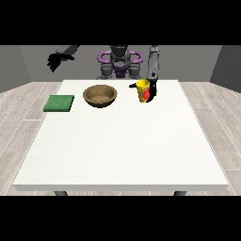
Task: Pick the cup and pour the ball into the bowl, then pick the bowl and place it on the pad
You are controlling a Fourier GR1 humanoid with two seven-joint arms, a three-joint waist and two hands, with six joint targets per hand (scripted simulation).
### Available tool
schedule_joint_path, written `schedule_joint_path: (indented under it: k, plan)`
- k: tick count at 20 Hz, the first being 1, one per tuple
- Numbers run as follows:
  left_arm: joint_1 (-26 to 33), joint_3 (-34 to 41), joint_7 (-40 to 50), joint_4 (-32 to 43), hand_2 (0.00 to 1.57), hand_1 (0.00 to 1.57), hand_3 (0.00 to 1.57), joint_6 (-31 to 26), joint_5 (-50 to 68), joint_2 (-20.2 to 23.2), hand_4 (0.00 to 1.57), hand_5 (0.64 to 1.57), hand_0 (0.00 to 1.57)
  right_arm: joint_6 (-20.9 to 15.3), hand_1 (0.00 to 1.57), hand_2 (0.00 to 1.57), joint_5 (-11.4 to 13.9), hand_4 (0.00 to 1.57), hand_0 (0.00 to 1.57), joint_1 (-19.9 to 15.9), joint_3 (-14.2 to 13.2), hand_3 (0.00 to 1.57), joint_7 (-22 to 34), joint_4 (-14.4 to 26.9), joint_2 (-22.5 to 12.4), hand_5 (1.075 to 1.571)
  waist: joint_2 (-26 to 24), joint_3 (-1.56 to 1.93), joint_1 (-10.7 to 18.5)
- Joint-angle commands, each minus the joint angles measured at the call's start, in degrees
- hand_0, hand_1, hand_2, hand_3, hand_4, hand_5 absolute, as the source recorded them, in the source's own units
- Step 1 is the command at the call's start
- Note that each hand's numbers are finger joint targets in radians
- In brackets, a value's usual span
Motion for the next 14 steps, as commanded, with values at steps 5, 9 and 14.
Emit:
schedule_joint_path:
  k: [5, 9, 14]
  plan:
    - [-0.64, -1.04, -8.07, 10.08, 1.57, 1.31, 1.57, 11.66, -4.91, -2.65, 1.20, 1.552, 1.31, 3.91, 0.00, 0.00, -4.47, 0.28, 0.00, -0.06, -3.54, 0.00, 1.44, 2.34, -3.26, 1.570, -0.04, -0.02, -1.49]
    - [-4.66, -4.95, 2.77, 7.46, 1.57, 1.30, 1.57, 15.00, -10.85, 0.10, 1.23, 1.548, 1.30, 4.27, 0.00, 0.00, -5.44, 0.36, 0.00, -3.53, -6.24, 0.00, 3.42, 9.02, -6.97, 1.570, -4.18, 0.04, 1.45]
    - [-12.21, -10.67, 18.08, 8.75, 1.57, 1.32, 1.57, 22.11, -22.80, 4.93, 1.23, 1.552, 1.32, 0.69, 0.00, 0.00, -4.66, 0.49, 0.00, -4.95, -3.14, 0.00, 10.10, 7.35, -5.50, 1.571, -10.45, 0.11, 0.20]
